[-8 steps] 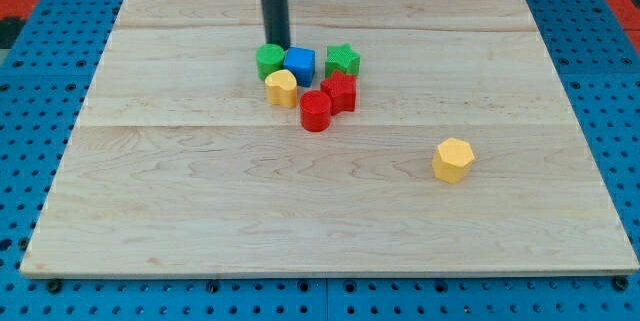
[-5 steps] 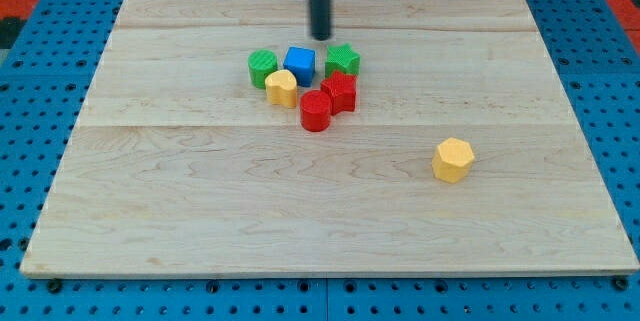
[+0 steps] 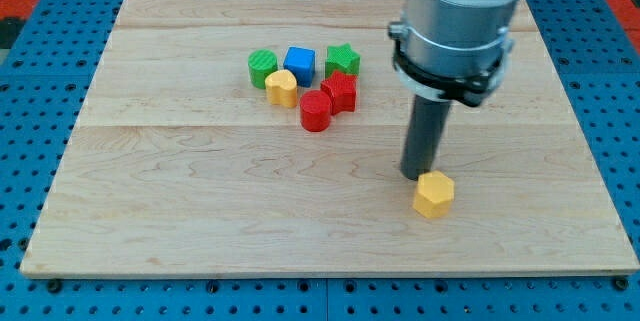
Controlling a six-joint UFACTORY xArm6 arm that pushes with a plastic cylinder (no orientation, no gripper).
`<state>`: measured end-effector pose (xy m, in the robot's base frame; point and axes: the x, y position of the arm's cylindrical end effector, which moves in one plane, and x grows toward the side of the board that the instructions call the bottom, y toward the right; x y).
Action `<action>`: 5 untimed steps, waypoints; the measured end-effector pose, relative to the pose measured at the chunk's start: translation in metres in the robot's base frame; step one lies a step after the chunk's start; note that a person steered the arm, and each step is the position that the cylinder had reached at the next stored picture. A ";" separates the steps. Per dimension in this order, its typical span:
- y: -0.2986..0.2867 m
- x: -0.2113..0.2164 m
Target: Push the yellow hexagon towards the group of blocks
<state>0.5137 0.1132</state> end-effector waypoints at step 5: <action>-0.127 0.102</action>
<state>0.6160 -0.0133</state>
